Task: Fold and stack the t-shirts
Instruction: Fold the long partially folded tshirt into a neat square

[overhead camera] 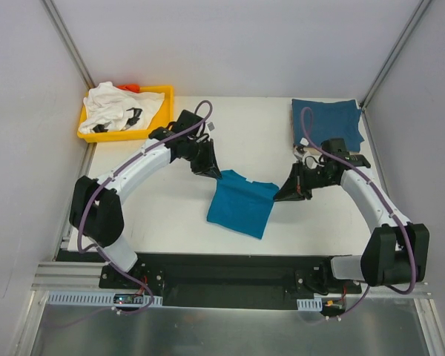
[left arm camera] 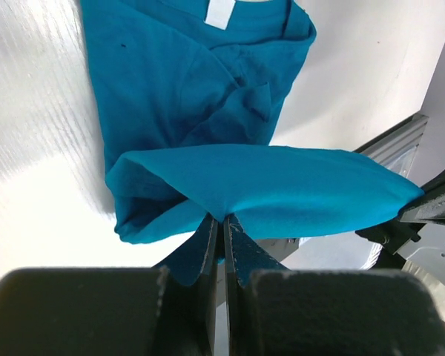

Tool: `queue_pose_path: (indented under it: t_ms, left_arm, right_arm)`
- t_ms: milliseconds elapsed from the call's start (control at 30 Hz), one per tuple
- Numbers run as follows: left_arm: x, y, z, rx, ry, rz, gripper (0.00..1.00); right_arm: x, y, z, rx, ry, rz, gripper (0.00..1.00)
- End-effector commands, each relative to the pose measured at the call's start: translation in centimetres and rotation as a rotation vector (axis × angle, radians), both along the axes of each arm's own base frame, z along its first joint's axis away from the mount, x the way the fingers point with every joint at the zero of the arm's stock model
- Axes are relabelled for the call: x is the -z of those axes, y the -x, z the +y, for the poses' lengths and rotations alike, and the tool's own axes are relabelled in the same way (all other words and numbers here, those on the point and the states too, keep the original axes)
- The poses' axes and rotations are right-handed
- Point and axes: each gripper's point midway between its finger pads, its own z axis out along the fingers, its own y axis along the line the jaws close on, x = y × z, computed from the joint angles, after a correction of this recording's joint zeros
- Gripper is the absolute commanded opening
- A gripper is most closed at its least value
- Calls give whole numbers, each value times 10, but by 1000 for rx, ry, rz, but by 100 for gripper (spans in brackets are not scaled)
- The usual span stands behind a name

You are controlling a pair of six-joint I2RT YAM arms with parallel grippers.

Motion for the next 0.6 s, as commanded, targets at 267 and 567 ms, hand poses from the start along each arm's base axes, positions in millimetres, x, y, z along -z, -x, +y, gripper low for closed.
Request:
queue_pose_path:
  t_ms: [267,567]
  left_arm:
    - [24,-60,-9,-28,-28,-42,0]
    - [59,-93,-19,-41,-77,-26,0]
  right_arm:
    - [35,-65,-21,131,179,24,1]
    - [68,-99,-22,201,228,102,1]
